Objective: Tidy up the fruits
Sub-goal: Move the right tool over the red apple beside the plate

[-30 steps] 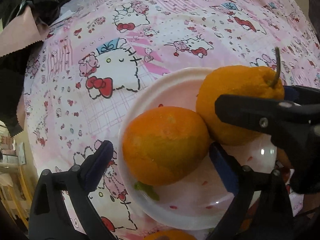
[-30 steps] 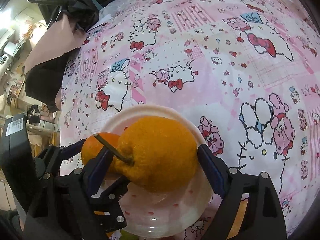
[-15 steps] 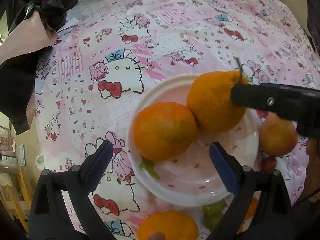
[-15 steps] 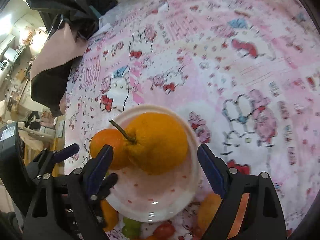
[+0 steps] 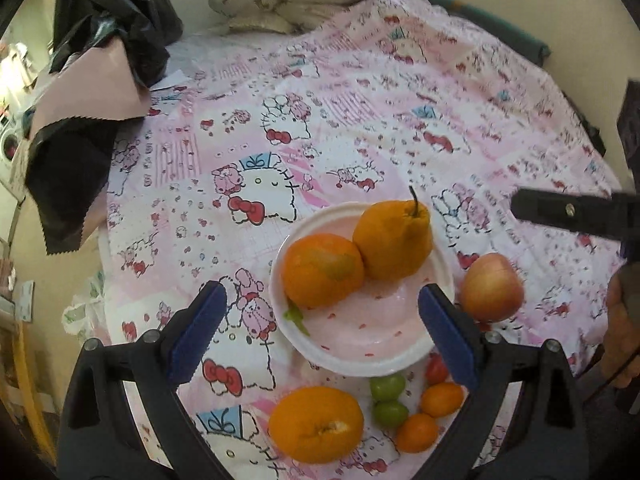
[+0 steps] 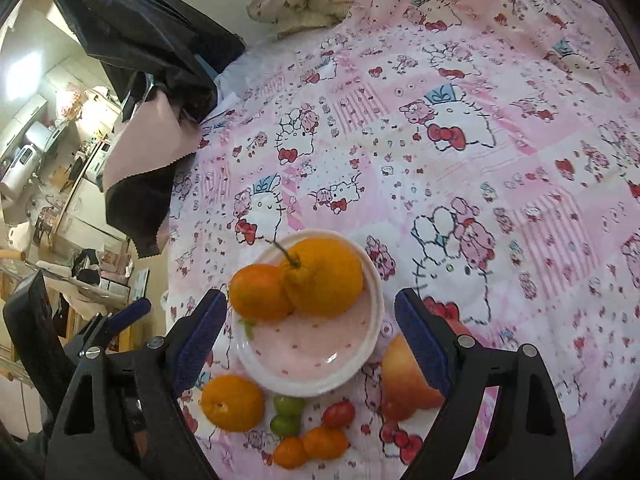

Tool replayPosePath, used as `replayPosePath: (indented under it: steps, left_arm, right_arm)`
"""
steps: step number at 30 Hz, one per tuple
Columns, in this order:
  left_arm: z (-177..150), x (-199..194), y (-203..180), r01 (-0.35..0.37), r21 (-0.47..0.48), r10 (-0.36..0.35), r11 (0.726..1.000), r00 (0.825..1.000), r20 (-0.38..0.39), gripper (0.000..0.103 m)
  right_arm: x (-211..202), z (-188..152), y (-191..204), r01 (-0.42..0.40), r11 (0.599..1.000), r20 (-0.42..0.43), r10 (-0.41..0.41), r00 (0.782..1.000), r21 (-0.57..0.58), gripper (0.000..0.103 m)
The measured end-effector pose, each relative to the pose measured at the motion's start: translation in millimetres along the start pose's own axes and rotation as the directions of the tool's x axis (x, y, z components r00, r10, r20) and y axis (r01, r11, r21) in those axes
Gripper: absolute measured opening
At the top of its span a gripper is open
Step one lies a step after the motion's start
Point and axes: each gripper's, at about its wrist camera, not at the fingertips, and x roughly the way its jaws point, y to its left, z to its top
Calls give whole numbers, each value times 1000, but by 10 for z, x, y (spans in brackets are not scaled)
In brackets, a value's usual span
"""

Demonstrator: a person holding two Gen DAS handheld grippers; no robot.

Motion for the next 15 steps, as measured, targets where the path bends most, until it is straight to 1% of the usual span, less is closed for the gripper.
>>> replayPosePath:
  steps: [6, 9, 11, 13, 15]
  left_arm:
    - [-191, -201, 67, 6, -68, -7, 998, 1000, -4, 95]
    - [-302, -242, 146, 6, -118, -8, 993, 1000, -15, 95]
    - [-375, -263, 250, 24, -181, -27, 983, 999, -17, 95]
    - [-462, -268, 396, 33, -263, -41, 964, 999, -26, 95]
    - [-543, -237, 526, 35, -332, -53, 942, 998, -45, 95]
  right_arm:
    - [-235, -253, 5, 25, 999, 9, -25, 1000, -29, 89]
    - [-299, -387, -61, 46, 999, 1, -46, 999, -17, 89]
    - [-328, -448, -129, 66, 998, -7, -66, 998, 2, 89]
    - [-346, -492, -211, 93, 995, -19, -92, 996, 23, 89]
    - [-367, -524, -316, 99, 993, -25, -97, 995, 59, 89]
